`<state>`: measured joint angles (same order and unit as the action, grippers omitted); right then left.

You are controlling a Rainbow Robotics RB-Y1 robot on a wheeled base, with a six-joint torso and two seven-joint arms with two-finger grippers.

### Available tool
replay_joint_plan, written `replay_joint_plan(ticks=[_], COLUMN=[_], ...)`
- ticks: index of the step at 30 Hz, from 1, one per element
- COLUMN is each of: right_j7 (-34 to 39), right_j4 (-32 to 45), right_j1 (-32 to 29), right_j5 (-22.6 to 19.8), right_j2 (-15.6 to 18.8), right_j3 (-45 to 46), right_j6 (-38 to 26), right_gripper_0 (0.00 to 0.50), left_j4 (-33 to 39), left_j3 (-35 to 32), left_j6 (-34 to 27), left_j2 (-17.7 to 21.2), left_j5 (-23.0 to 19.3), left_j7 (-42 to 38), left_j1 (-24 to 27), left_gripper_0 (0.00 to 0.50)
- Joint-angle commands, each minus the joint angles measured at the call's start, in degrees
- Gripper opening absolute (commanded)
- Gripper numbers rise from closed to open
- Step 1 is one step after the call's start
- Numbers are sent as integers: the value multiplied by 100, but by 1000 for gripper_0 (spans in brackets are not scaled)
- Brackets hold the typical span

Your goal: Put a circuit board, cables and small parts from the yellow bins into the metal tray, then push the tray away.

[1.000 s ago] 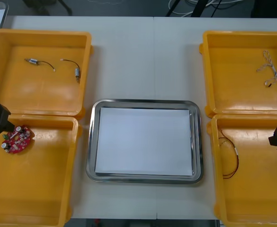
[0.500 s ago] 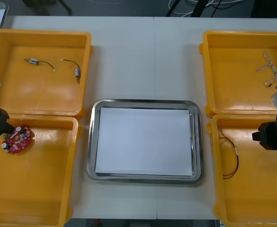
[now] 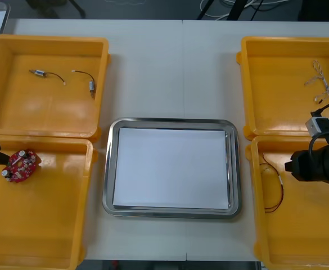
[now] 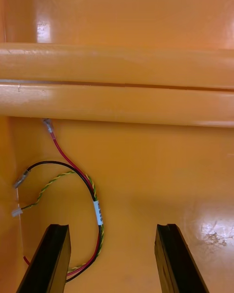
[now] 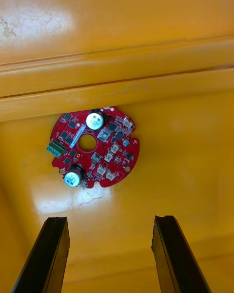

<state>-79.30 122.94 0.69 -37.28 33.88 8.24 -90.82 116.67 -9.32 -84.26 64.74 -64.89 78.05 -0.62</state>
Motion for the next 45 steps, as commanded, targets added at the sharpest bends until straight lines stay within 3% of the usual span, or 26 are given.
replay_joint_plan(ticks=[1,5,9,21,28,45], right_j7=[46,81,72,46,99,125], right_j4=[20,11,-121,-349,-358,-762], right_j1=[-104,-104,-104,-113,-131,-184], right_j5=[344,924,1197,1267,1715,1706], right_j2=[-92,-136,-285,-496,-505,-646], right_j3=[-270,-613,-710,-824,-1140,-1149], right_j6=[56,82,108,363,372,812], right_gripper_0=[500,500,500,493,489,489], left_j4=[-276,-549,-786,-1085,-1199,-1357], left_j3=[-52,229,440,1091,1293,1530], left_j6=[349,824,1175,1896,2028,2370], left_j2=[399,487,531,654,654,610], left_j5=[-112,-112,-112,-94,-94,-103], left_j7=[1538,1889,2144,2320,2329,2320], left_j1=[-184,-184,-184,-184,-184,-281], left_gripper_0=[500,500,500,500,500,500])
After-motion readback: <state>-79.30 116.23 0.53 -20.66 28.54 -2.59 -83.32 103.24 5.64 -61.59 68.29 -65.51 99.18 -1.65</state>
